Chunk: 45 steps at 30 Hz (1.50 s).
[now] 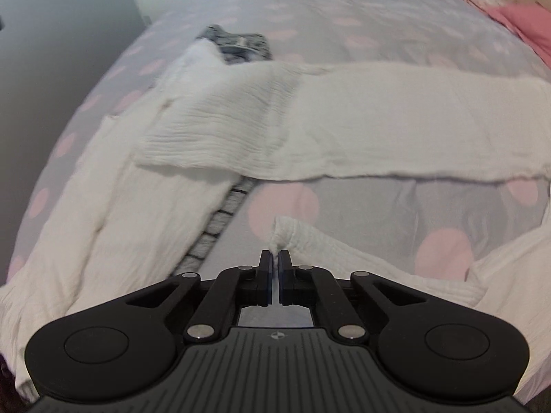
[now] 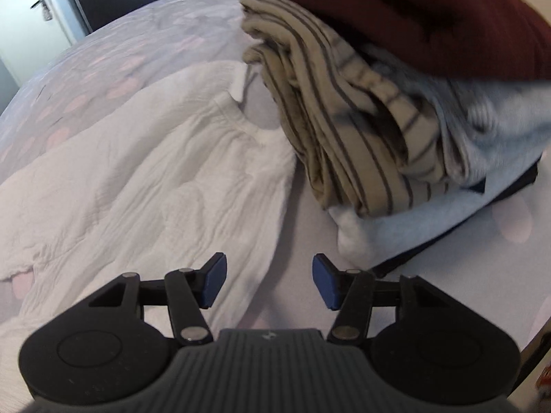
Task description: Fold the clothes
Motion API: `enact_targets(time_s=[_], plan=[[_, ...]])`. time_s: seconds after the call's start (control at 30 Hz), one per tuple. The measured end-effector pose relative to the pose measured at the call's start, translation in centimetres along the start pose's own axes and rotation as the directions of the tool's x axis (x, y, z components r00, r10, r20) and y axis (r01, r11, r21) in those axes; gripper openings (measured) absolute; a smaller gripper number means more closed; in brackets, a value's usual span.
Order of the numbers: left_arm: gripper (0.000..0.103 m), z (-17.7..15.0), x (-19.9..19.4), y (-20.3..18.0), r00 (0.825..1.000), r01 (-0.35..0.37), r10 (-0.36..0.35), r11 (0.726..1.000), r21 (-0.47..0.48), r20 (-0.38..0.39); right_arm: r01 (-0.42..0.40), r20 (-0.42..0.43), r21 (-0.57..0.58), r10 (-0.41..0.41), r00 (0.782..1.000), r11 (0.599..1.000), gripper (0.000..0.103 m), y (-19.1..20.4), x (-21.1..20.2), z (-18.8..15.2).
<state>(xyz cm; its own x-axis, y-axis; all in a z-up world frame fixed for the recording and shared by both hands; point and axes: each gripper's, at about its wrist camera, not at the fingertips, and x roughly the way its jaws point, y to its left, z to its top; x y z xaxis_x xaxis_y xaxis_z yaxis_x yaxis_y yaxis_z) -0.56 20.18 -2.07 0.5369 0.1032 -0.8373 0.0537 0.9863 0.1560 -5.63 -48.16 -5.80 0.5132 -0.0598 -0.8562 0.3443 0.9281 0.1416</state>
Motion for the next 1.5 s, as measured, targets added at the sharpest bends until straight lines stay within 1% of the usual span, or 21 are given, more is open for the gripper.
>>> enact_targets(time_s=[0.07, 0.3, 0.37, 0.4, 0.43, 0.5, 0.57, 0.63, 0.7, 0.8, 0.87, 0.93, 1.03, 1.07, 1.13, 1.2, 1.27, 1.3, 1.37, 1.4, 1.5], plan=[[0.001, -0.3, -0.4, 0.1, 1.000, -0.016, 0.016, 0.999, 0.032, 0.024, -0.005, -0.013, 0.014, 0.005, 1.000, 1.000, 0.056, 0.0, 0.3, 0.1], [0.002, -0.7, -1.2, -1.5, 0.998, -0.035, 0.025, 0.985, 0.169, 0.060, -0.037, 0.027, -0.080, 0.040, 0.999, 0.996, 0.056, 2.7, -0.7, 0.4], [0.009, -0.9, -1.4, -1.9, 0.997, -0.041, 0.027, 0.977, 0.208, 0.071, -0.037, 0.034, -0.102, 0.041, 0.999, 0.994, 0.056, 3.1, -0.9, 0.3], [0.020, -1.0, -1.3, -2.1, 0.997, -0.047, 0.030, 0.972, 0.229, 0.076, -0.032, 0.033, -0.108, 0.036, 0.999, 0.994, 0.056, 3.2, -0.9, 0.3], [0.025, -1.2, -1.2, -2.3, 0.996, -0.053, 0.034, 0.967, 0.251, 0.080, -0.027, 0.033, -0.113, 0.031, 0.999, 0.993, 0.056, 3.3, -0.9, 0.3], [0.026, -1.5, -1.2, -2.9, 0.995, -0.053, 0.025, 0.950, 0.307, 0.095, -0.021, 0.028, -0.118, 0.024, 0.999, 0.993, 0.056, 3.4, -0.8, 0.3], [0.028, -1.6, -1.6, -4.0, 0.992, -0.008, -0.038, 0.928, 0.373, 0.116, -0.022, 0.025, -0.116, 0.025, 0.999, 0.993, 0.056, 3.4, -0.8, 0.4], [0.040, -1.8, -1.5, -5.7, 0.987, 0.028, -0.097, 0.887, 0.461, 0.126, -0.024, 0.023, -0.121, 0.027, 0.999, 0.992, 0.056, 3.6, -0.7, 0.6], [0.042, -2.1, -1.0, -7.4, 0.983, 0.047, -0.137, 0.831, 0.554, 0.122, -0.027, 0.020, -0.137, 0.030, 0.999, 0.990, 0.057, 3.9, -0.5, 0.9], [0.042, -2.8, 0.5, -9.9, 0.983, 0.046, -0.157, 0.717, 0.696, 0.096, -0.029, 0.022, -0.150, 0.033, 0.999, 0.988, 0.058, 4.4, -0.5, 1.3], [0.042, -3.2, 1.4, -11.0, 0.984, 0.054, -0.165, 0.646, 0.761, 0.070, -0.031, 0.027, -0.154, 0.035, 0.999, 0.988, 0.060, 4.6, -0.6, 1.5], [0.042, -3.5, 2.3, -11.7, 0.983, 0.084, -0.180, 0.594, 0.800, 0.031, -0.043, 0.031, -0.150, 0.048, 0.998, 0.988, 0.060, 4.9, -0.7, 1.7], [0.045, -3.5, 3.9, -12.4, 0.985, 0.115, -0.169, 0.538, 0.835, -0.027, -0.051, 0.038, -0.159, 0.058, 0.998, 0.986, 0.060, 5.4, -0.8, 1.7], [0.046, -3.5, 4.5, -12.4, 0.986, 0.126, -0.157, 0.527, 0.841, -0.050, -0.053, 0.041, -0.165, 0.060, 0.997, 0.985, 0.060, 5.6, -0.9, 1.7], [0.048, -3.4, 5.6, -12.3, 0.987, 0.142, -0.135, 0.513, 0.847, -0.084, -0.057, 0.048, -0.176, 0.067, 0.997, 0.983, 0.060, 5.9, -1.0, 1.8], [0.055, -3.3, 6.5, -12.1, 0.987, 0.149, -0.126, 0.509, 0.848, -0.098, -0.064, 0.055, -0.189, 0.075, 0.996, 0.980, 0.060, 6.3, -1.0, 1.8], [0.053, -3.1, 6.8, -12.2, 0.983, 0.182, -0.126, 0.517, 0.837, -0.135, -0.066, 0.057, -0.207, 0.079, 0.995, 0.976, 0.060, 6.5, -1.0, 1.9], [0.047, -3.0, 6.9, -12.2, 0.980, 0.199, -0.127, 0.521, 0.830, -0.155, -0.064, 0.056, -0.212, 0.078, 0.995, 0.975, 0.060, 6.4, -0.8, 2.0], [0.026, -2.8, 7.2, -12.3, 0.972, 0.233, -0.129, 0.530, 0.815, -0.194, -0.060, 0.053, -0.221, 0.074, 0.996, 0.973, 0.060, 6.3, -0.3, 2.1], [0.020, -3.0, 7.1, -12.6, 0.973, 0.232, -0.121, 0.528, 0.817, -0.198, -0.053, 0.053, -0.215, 0.066, 0.996, 0.975, 0.060, 5.9, -0.2, 2.2], [0.007, -3.6, 6.8, -13.1, 0.978, 0.210, -0.099, 0.526, 0.824, -0.186, -0.033, 0.051, -0.171, 0.043, 0.998, 0.985, 0.060, 4.3, 0.2, 2.4]])
